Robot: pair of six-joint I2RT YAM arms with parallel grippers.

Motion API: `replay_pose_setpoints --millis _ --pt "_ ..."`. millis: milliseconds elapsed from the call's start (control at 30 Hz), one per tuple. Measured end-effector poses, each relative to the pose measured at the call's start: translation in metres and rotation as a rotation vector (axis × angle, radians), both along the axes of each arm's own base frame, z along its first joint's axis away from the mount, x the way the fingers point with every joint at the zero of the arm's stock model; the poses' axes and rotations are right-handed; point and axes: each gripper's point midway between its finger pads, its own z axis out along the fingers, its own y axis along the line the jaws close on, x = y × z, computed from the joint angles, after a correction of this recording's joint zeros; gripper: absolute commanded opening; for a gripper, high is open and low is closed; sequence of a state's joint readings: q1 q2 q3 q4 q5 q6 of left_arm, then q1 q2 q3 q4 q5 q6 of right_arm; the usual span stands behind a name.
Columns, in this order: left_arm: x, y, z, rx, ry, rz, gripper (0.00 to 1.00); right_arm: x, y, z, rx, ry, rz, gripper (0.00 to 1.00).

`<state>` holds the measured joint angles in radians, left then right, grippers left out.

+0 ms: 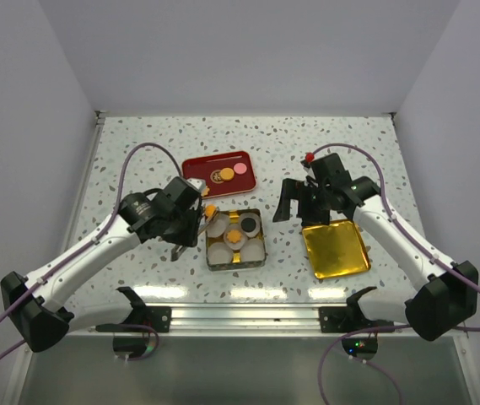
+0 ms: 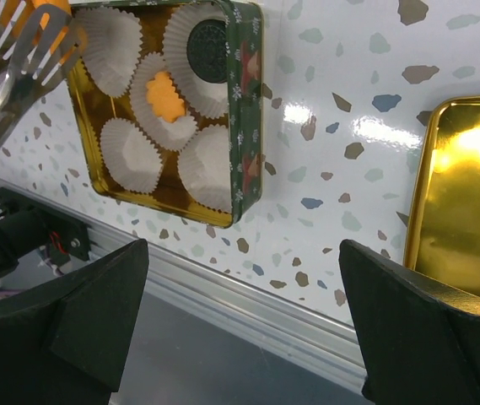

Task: Pack the cookies

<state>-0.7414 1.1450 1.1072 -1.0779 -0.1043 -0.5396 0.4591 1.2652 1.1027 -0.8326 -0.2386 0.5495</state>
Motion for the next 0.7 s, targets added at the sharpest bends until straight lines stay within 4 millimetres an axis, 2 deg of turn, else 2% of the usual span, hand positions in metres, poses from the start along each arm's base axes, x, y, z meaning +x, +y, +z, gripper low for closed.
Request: replay_pose_setpoints --millis 367,700 --pt "-0.013 -0.013 0.003 -0.030 -0.004 -0.033 0.14 -0.002 0.003 -0.002 0.024 0.016 -0.012 0.99" --pt "-0.020 -0.009 0.017 -0.077 -0.039 -0.010 0.15 -0.009 0.001 -0.015 0.020 0.040 -0.011 0.98"
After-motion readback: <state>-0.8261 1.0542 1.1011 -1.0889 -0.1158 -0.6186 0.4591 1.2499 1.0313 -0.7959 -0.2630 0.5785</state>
